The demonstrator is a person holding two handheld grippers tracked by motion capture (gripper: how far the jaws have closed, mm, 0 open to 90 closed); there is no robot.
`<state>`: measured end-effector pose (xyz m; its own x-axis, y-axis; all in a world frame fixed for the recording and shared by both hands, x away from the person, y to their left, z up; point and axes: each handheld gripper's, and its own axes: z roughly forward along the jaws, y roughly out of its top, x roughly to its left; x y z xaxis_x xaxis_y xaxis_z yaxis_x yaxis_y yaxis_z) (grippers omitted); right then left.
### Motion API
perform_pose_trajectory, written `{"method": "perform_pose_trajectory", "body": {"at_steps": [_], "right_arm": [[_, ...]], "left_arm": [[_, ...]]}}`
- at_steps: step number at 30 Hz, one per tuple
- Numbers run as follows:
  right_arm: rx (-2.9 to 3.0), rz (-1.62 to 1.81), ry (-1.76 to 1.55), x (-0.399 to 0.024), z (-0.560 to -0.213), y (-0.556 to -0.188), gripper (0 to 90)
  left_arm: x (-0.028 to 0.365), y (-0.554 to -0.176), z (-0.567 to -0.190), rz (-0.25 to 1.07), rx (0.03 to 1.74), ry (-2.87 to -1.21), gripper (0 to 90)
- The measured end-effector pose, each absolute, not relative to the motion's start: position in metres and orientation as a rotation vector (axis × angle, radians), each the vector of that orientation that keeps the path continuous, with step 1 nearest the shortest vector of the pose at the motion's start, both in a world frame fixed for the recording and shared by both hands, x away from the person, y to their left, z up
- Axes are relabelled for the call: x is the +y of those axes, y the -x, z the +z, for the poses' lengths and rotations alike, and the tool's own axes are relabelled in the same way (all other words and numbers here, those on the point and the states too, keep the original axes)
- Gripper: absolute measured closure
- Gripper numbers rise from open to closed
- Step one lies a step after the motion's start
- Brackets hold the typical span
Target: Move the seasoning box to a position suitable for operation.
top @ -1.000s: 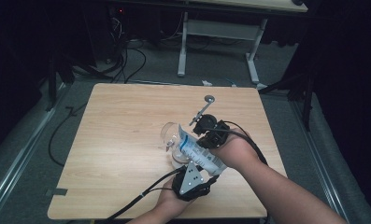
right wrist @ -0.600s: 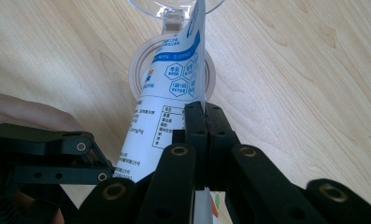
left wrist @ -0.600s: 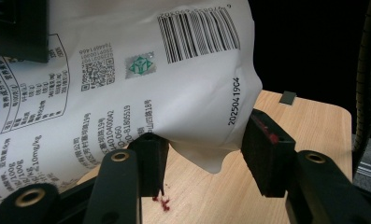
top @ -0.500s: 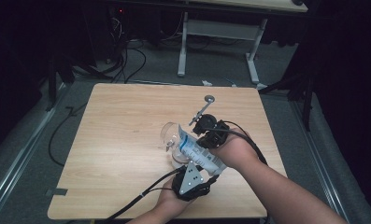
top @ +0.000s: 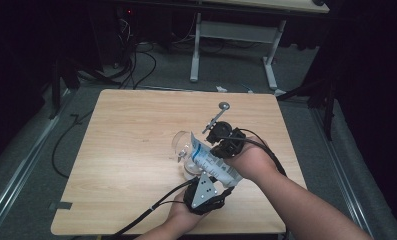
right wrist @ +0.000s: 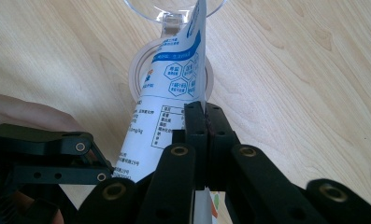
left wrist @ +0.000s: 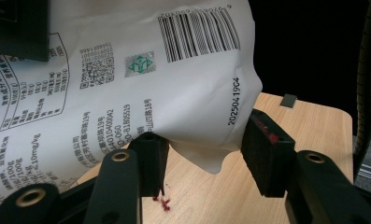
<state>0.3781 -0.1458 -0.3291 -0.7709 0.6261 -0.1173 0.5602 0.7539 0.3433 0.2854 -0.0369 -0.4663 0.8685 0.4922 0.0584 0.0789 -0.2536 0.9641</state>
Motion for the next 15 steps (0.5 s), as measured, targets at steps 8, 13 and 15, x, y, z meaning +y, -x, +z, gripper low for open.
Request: {"method": "perform_pose_trajectory", "body": {"at_steps": [8, 13, 15], "right_arm": [[2.731, 0.432, -0.931, -0.1455, -0.3297, -0.3786, 90.0], [2.733, 0.43, -0.933, -0.1455, -0.3302, -0.3785, 90.0], [2.733, 0.429, -0.934, -0.1455, -0.3302, -0.3785, 90.0]], "left_arm": [[-0.0366, -0.2853, -0.466, 0.415, 0.433, -1.803, 53.6], [-0.0371, -0.2849, -0.4665, 0.413, 0.434, -1.8, 53.7], [-0.037, -0.2849, -0.4663, 0.415, 0.434, -1.801, 53.7]]}}
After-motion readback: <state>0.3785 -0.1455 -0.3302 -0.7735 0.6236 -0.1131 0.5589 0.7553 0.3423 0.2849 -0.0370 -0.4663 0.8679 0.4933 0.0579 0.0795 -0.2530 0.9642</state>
